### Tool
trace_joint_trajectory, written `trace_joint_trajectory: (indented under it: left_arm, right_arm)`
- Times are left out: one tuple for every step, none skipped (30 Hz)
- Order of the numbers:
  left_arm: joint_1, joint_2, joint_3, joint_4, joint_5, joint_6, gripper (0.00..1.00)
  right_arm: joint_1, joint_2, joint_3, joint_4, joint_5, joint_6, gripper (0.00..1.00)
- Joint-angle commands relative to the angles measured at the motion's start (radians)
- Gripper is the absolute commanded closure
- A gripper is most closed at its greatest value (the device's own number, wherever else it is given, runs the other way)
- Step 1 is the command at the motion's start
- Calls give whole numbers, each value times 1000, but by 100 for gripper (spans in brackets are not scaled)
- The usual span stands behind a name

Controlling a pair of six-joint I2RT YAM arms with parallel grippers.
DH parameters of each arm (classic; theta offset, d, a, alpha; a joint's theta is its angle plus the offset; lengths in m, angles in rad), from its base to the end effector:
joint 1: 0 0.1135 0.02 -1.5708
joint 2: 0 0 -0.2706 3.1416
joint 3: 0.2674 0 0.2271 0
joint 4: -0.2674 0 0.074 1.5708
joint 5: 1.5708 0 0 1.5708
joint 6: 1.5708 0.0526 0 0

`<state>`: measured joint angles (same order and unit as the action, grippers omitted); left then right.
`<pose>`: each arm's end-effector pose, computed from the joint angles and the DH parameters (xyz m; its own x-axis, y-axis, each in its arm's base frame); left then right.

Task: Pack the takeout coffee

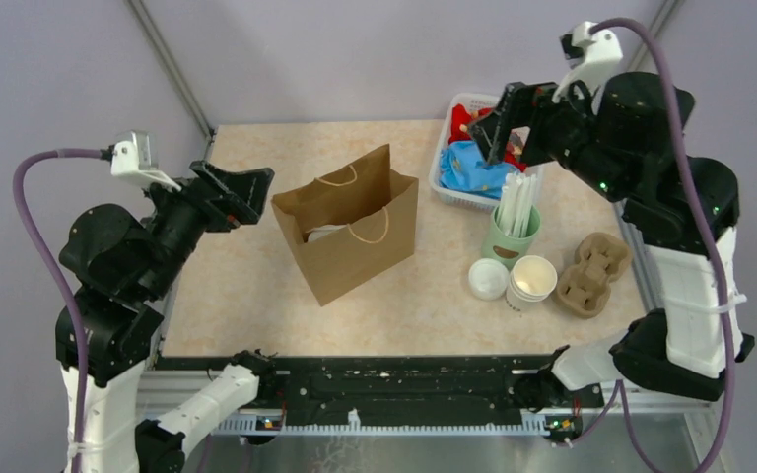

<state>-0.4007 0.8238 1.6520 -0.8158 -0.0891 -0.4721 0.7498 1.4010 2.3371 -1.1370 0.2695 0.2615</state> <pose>0.0630 -0.0216 0.5156 -0.1293 -0.4372 -0.8900 0.2783 0.8455 -0.4557 0.1398 0.1111 0.5673 -0.2615 0.0970 -0.9603 -0.4124 0.8883 0.2020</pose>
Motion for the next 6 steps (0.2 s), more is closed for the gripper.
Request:
trace_joint_trajectory:
  left_arm:
    - [0,33,54,78,24,58,1]
    - [0,36,60,78,23,63,1]
    - [0,39,63,78,23,66,1]
    - [0,42,66,79,22,68,1]
    - [0,44,70,81,23,70,1]
    - [0,44,73,82,24,71,1]
  right_arm:
    - [-1,-56,-11,82,47,-27,1]
    - [-1,-77,-41,106,19,-40,1]
    - [0,-94,-72,124,13,-42,1]
    - [0,-107,-93,136,23,-30,1]
    - [0,-118,-104,147,43,-22,1]
    - [0,-120,-103,145,64,-22,1]
